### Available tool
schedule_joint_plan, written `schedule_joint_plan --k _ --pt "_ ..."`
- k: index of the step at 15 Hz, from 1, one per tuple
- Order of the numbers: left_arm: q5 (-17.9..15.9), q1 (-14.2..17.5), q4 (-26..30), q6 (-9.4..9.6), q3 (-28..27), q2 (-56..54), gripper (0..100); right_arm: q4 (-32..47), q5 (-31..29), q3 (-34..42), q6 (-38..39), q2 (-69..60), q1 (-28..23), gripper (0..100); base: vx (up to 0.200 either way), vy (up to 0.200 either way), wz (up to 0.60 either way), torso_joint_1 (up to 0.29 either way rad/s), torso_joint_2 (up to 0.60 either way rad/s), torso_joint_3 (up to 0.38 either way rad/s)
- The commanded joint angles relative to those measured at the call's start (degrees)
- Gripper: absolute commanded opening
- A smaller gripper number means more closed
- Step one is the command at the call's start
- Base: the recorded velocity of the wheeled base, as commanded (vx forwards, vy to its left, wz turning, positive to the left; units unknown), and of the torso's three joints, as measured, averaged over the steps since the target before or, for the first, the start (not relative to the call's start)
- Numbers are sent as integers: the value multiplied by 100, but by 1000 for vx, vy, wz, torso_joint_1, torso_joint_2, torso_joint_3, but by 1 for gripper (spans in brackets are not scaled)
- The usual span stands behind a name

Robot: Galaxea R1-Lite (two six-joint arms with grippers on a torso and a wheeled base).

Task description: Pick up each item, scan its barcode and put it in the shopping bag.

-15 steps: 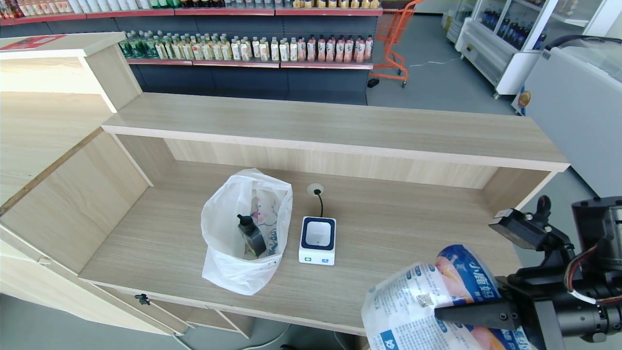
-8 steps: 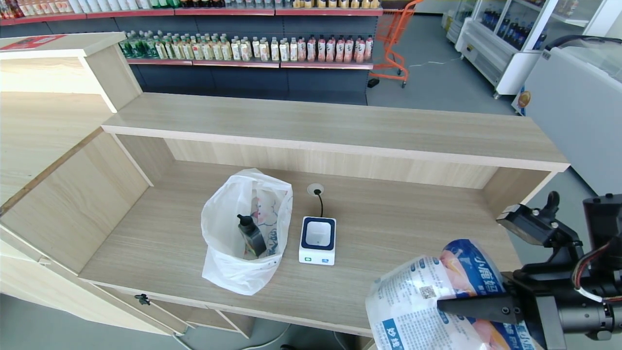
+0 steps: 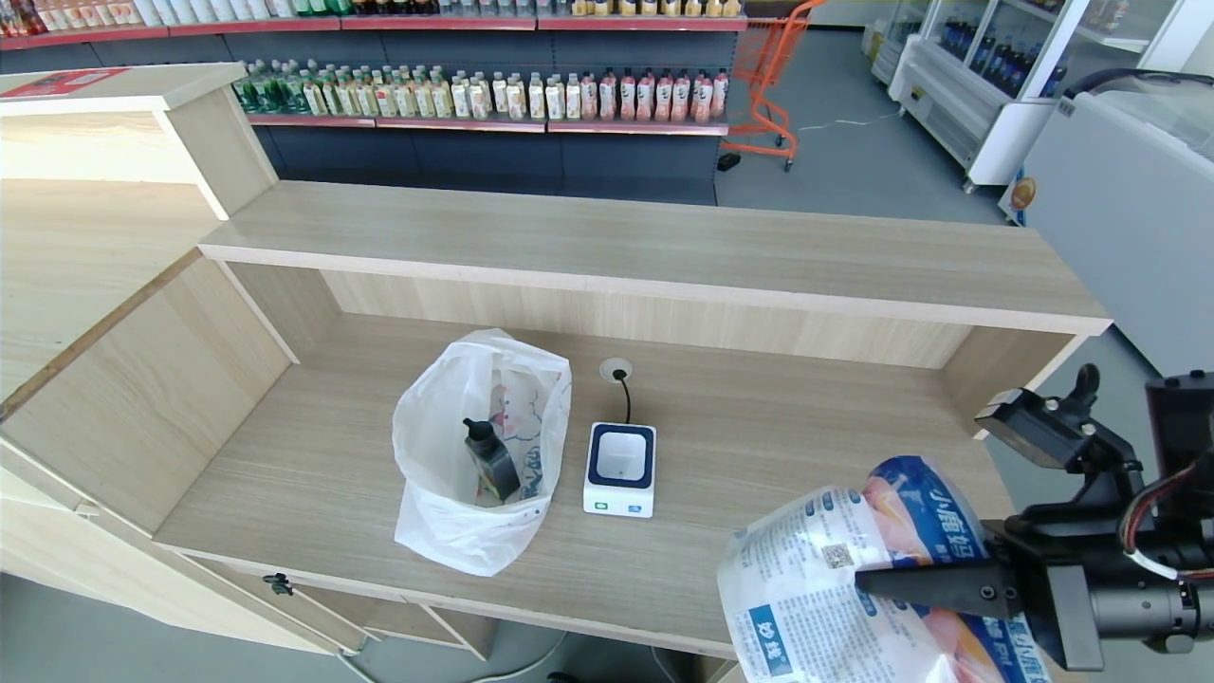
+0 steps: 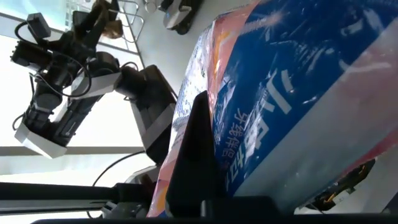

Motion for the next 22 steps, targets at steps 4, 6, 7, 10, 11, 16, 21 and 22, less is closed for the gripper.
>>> schedule_joint_plan --k 4,6,7,10,11,16,21,22 --pt "1 2 0 0 0 -2 100 27 -2015 92 -800 -352 -59 0 0 0 0 0 0 0" --pt "1 2 0 0 0 -2 100 1 -3175 75 -1398 -484 -279 0 0 0 0 0 0 0" --pt "1 2 0 0 0 -2 100 1 -3518 40 -1846 -625 -428 0 0 0 0 0 0 0" --pt "1 2 0 0 0 -2 100 27 -4150 127 -2620 -897 -463 0 0 0 0 0 0 0" --pt "1 2 0 0 0 -2 100 9 -4186 294 -2708 -1020 -463 0 0 0 0 0 0 0" --pt "1 2 0 26 0 -2 100 9 -4177 576 -2708 -1161 -490 0 0 0 0 0 0 0" --pt "1 2 0 0 0 -2 100 9 -3816 716 -2488 -1258 -481 0 0 80 0 -1 1 1" --pt "1 2 0 -9 0 -2 100 9 -3658 716 -2356 -1284 -481 0 0 200 0 17 2 2"
